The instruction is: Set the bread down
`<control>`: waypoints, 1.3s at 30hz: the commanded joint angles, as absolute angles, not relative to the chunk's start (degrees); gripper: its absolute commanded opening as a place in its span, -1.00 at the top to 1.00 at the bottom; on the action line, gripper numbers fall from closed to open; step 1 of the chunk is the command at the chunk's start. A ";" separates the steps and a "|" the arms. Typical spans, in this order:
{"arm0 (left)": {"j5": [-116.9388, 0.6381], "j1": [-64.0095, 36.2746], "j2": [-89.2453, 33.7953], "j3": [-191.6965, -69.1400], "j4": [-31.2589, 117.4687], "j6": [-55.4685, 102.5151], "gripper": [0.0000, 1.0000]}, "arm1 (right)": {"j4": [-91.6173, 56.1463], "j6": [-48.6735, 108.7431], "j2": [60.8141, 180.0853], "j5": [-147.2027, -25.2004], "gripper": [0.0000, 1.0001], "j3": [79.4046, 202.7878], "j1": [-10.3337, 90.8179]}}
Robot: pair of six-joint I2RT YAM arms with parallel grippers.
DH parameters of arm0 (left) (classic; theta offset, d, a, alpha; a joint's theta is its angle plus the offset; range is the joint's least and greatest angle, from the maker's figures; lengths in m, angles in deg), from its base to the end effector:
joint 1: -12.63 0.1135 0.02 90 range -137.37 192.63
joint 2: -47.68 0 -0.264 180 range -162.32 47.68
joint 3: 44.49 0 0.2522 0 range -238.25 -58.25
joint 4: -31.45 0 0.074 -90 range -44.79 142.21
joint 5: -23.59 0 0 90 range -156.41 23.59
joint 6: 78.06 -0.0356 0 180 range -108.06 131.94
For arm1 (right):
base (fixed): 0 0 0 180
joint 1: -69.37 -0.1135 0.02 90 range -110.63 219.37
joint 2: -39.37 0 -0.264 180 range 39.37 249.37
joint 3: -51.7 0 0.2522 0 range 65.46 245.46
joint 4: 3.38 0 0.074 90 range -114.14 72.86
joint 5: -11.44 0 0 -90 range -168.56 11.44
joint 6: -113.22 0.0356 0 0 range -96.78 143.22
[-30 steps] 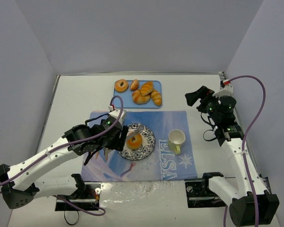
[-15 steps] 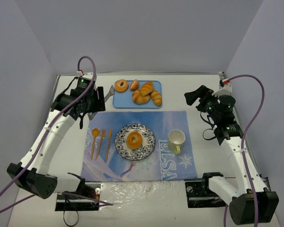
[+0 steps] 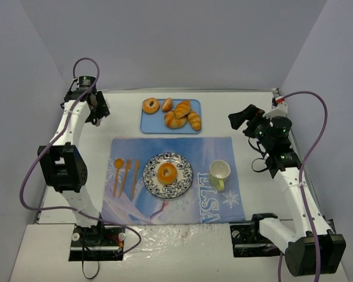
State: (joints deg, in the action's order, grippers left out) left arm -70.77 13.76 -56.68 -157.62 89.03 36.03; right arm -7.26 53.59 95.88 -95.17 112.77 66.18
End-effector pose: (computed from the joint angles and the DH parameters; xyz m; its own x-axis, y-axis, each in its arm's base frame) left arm 0.4067 0.0107 0.3253 -0.6584 -0.4201 -0.6246 -0.3707 0.9031 -0.2166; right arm 0.2329 0.0232 0.3550 -0.1610 0.4763 -0.8644 -0.2982 0.8114 0.5026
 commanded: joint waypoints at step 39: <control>-71.52 18.87 -67.14 -166.69 84.31 36.64 -0.60 | -6.65 51.22 92.63 -96.05 -1.00 115.03 65.61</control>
